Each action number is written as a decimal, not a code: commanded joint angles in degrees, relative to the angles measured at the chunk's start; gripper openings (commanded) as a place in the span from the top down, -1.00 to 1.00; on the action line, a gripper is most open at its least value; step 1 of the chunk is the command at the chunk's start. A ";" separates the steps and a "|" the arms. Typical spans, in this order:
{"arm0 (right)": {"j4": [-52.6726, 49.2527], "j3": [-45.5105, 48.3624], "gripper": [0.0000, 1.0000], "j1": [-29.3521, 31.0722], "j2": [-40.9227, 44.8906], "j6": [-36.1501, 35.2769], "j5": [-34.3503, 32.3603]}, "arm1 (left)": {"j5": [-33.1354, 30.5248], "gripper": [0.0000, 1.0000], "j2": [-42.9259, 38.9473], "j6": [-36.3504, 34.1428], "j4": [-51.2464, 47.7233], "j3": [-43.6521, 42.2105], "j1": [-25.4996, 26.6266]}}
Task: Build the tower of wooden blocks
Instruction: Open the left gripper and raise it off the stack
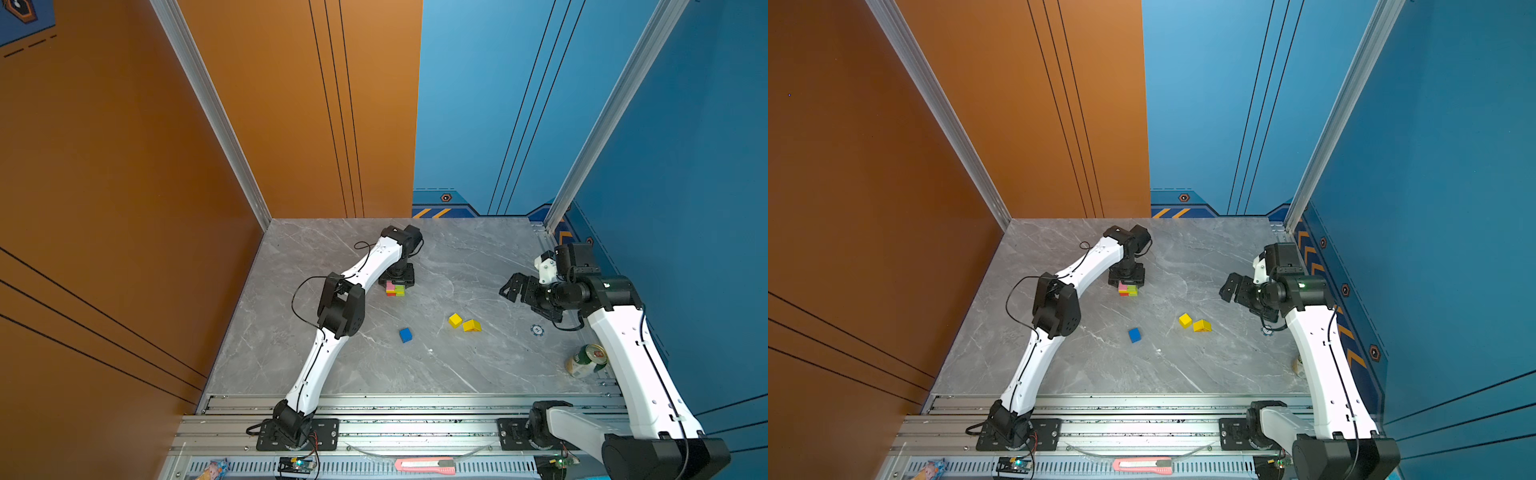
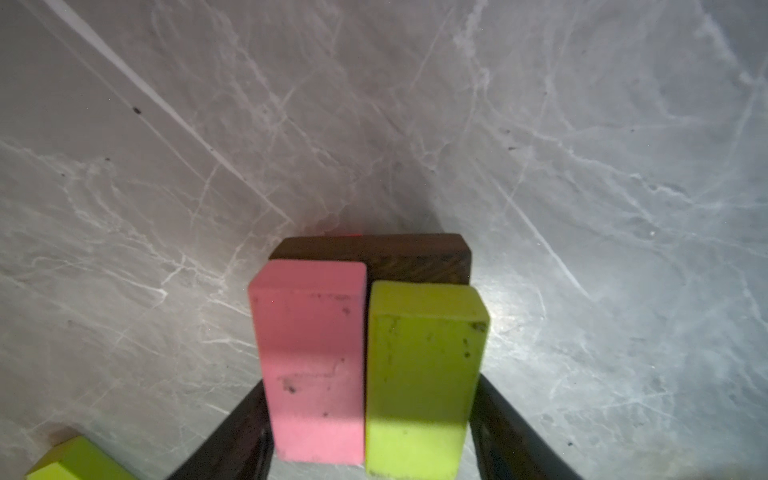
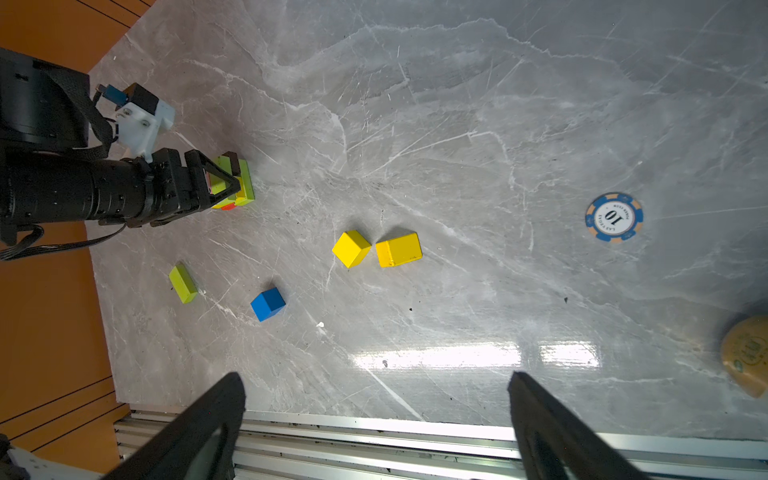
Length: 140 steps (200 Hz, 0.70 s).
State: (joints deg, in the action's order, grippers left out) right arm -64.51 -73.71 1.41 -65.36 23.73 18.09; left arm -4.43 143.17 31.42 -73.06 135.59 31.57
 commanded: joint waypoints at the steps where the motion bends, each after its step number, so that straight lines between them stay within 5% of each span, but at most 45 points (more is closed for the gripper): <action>1: -0.52 0.57 -1.00 -0.41 0.22 -1.53 1.27 | 0.91 -0.48 -0.11 0.53 -1.32 1.29 0.41; 140: -0.44 -0.39 -1.00 -0.27 0.24 -1.01 2.34 | 0.51 -0.65 -6.98 0.09 -1.20 0.61 -0.55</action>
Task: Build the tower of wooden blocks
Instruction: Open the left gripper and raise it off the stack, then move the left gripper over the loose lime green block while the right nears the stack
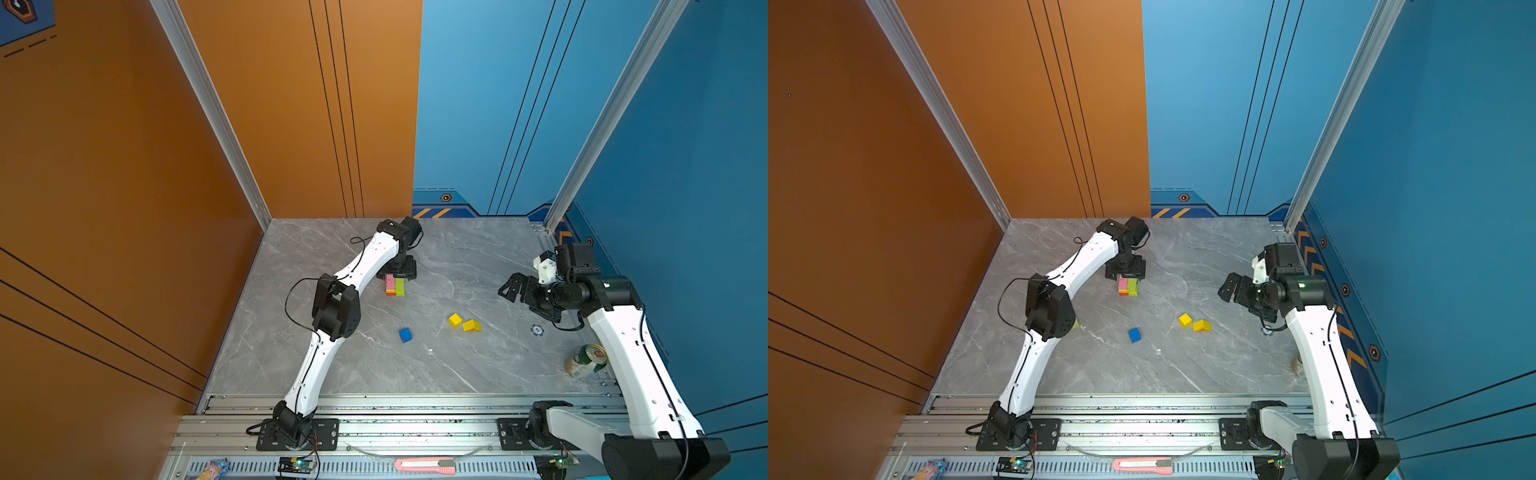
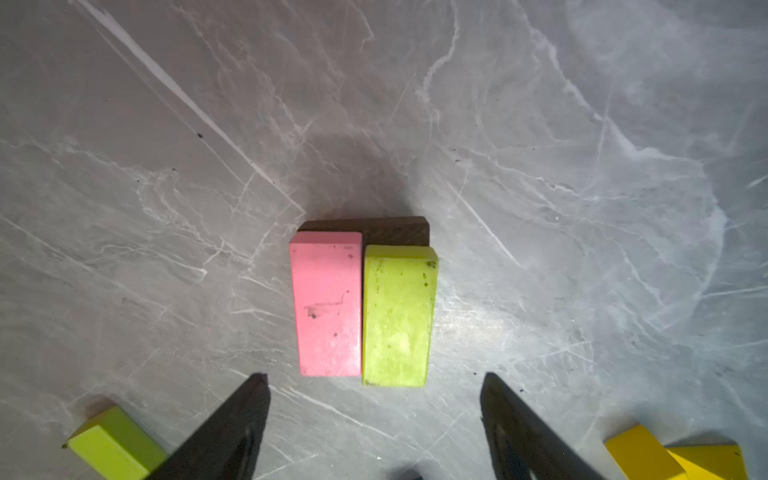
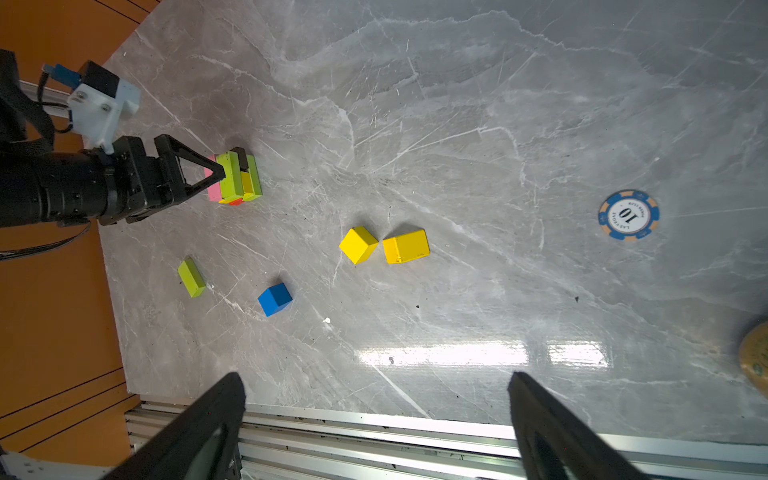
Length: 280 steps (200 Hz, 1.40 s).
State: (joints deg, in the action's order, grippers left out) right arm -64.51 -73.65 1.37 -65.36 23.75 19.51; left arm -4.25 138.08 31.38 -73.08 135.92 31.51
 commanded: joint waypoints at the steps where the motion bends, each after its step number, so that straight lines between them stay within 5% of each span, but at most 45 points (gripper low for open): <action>1: -0.44 -0.45 -1.00 -0.22 0.28 -1.01 0.95 | 0.27 -0.65 -1.91 0.16 -1.18 0.21 -0.53; 90: -1.14 -0.25 -1.00 -0.07 2.50 -0.28 -0.23 | 0.81 -0.65 2.55 -0.52 -1.19 3.98 -1.12; 156: -1.32 -0.35 -1.00 0.30 2.56 -0.17 -0.06 | -4.18 -0.65 -4.80 -0.55 -1.11 3.36 -0.94; 280: 3.78 -2.63 -1.00 9.12 -1.67 1.38 -2.91 | -12.68 -0.89 -32.16 2.17 -0.22 -24.94 -1.47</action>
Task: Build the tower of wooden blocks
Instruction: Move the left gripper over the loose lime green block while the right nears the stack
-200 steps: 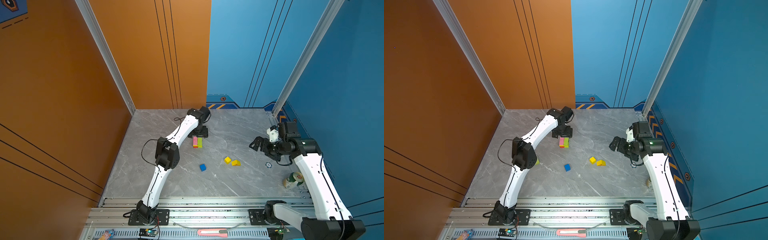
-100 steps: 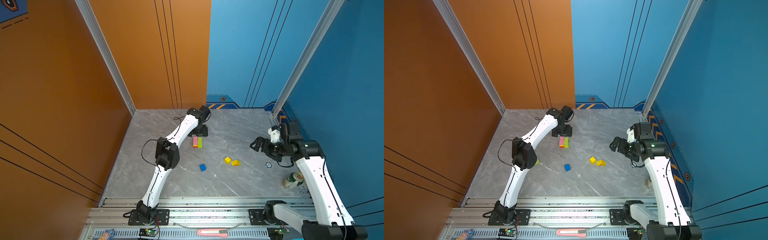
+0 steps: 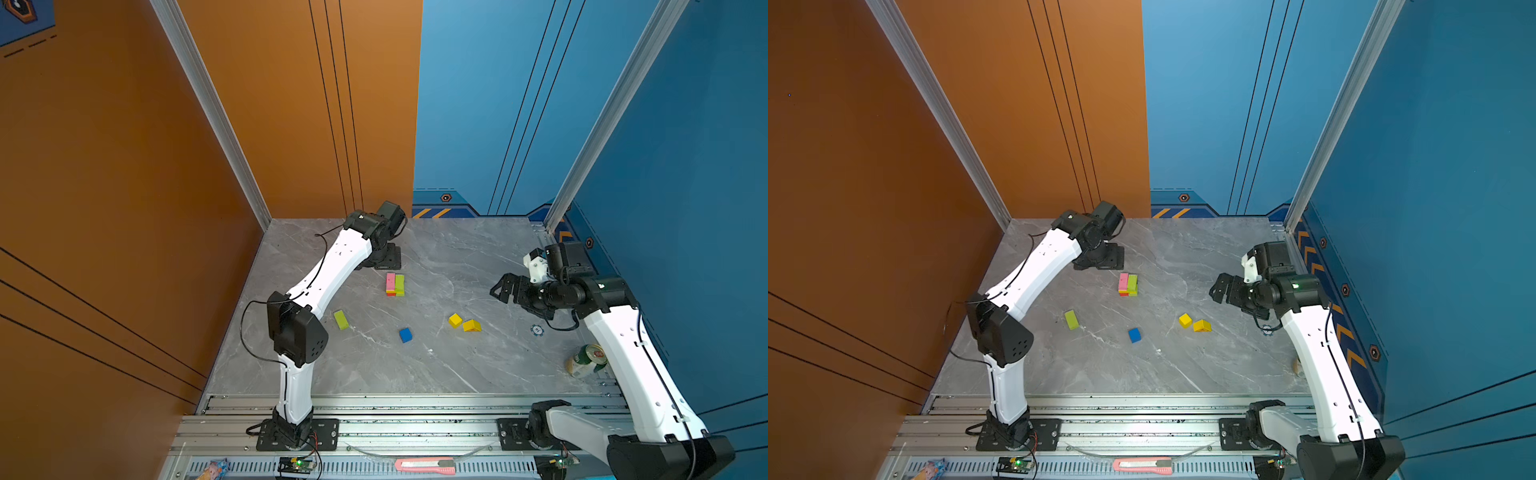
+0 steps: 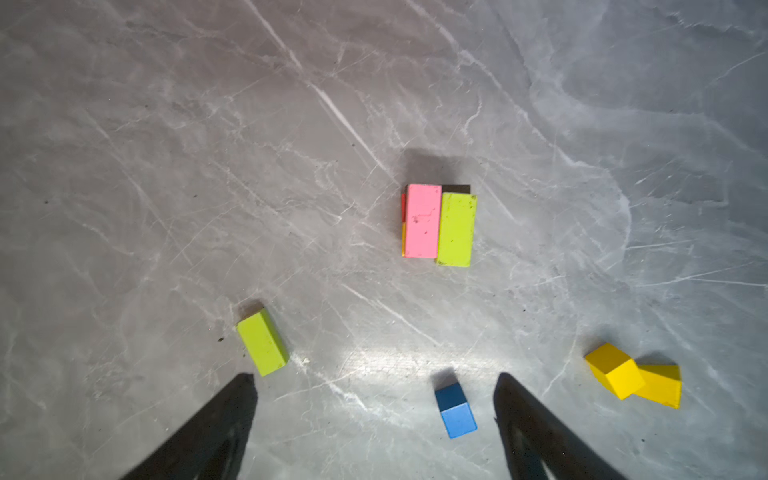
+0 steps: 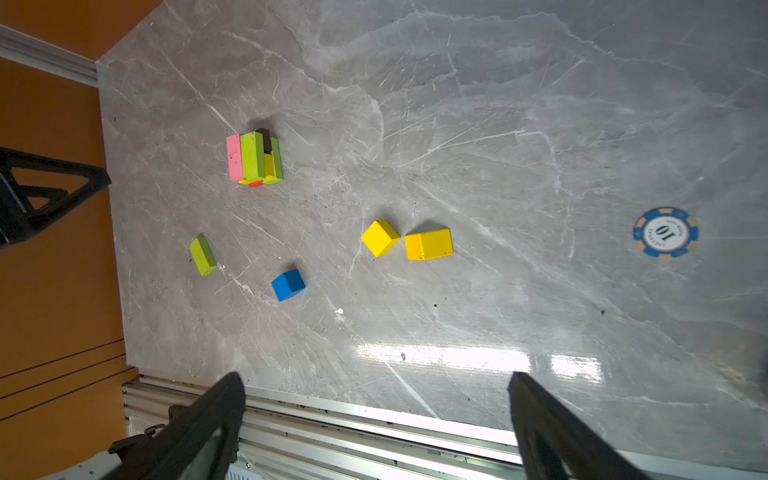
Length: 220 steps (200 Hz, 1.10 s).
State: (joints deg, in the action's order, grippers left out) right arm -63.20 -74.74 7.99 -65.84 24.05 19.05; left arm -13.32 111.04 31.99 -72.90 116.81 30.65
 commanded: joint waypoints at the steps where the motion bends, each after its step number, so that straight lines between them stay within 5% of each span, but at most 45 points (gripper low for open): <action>1: 2.51 -1.59 -1.00 2.57 -1.29 1.08 -2.49 | -3.67 -0.90 -5.44 1.66 -0.31 -6.18 -0.65; 116: 5.31 -12.19 -1.00 16.29 -15.32 1.23 -5.16 | 1.21 -0.92 -35.53 11.00 6.07 -42.13 -7.77; 220: 3.07 -16.86 -1.00 22.32 -24.46 2.61 -12.84 | 8.22 -0.89 -44.74 16.53 16.00 -65.09 -12.14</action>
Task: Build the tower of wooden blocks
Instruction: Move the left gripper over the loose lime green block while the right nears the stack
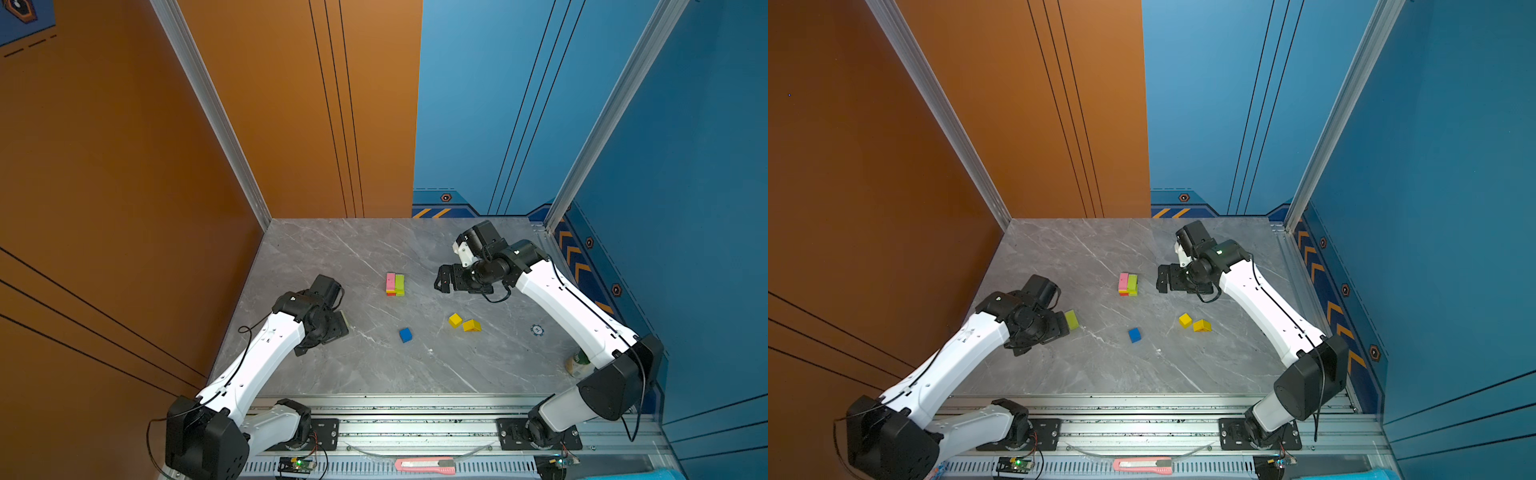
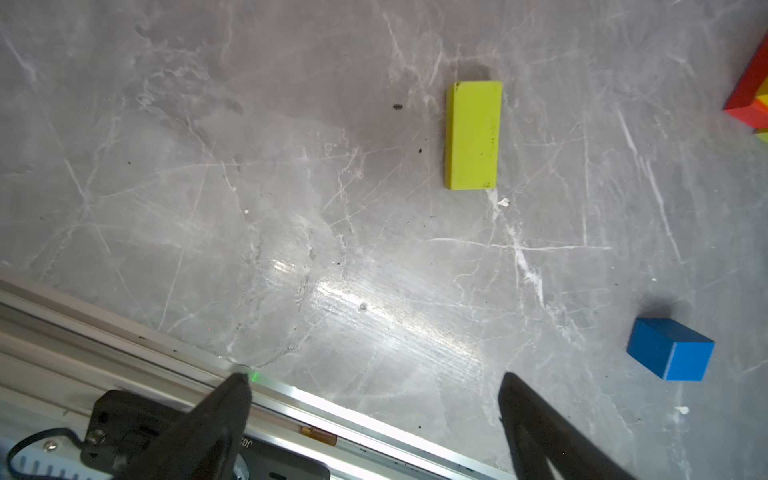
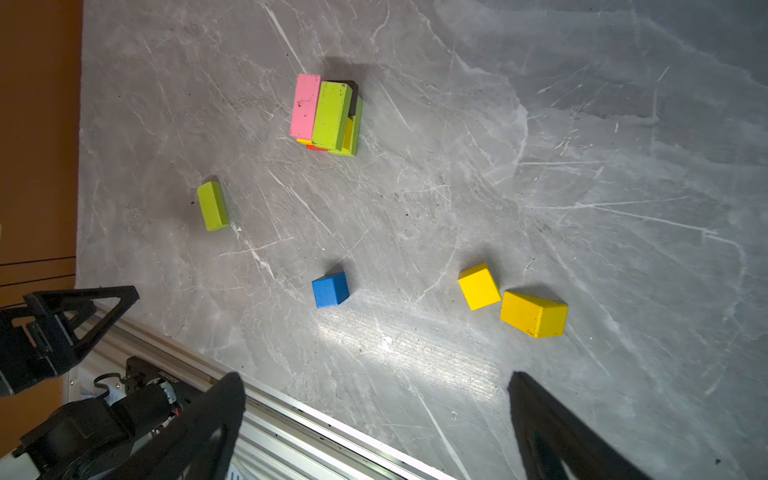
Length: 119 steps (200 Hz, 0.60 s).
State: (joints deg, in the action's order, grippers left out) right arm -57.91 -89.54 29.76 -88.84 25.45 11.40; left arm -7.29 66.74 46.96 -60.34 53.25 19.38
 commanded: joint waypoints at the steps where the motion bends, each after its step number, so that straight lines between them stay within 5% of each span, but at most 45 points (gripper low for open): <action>1: -2.35 -2.19 -1.00 0.56 -1.58 1.24 -5.40 | 2.19 -0.89 -0.36 1.56 3.49 -1.59 -0.89; 60: -6.98 -5.90 -1.00 1.83 -7.19 3.91 -9.46 | 7.09 -0.88 5.61 -1.39 11.37 -3.03 -4.86; 119: -5.99 -5.47 -1.00 5.83 -8.04 8.17 -13.49 | 4.93 -0.84 11.95 -7.04 13.30 -1.25 -7.48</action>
State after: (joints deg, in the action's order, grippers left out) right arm -62.50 -93.69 33.65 -96.38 30.35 1.37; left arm -2.07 76.71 43.18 -48.18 50.74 12.73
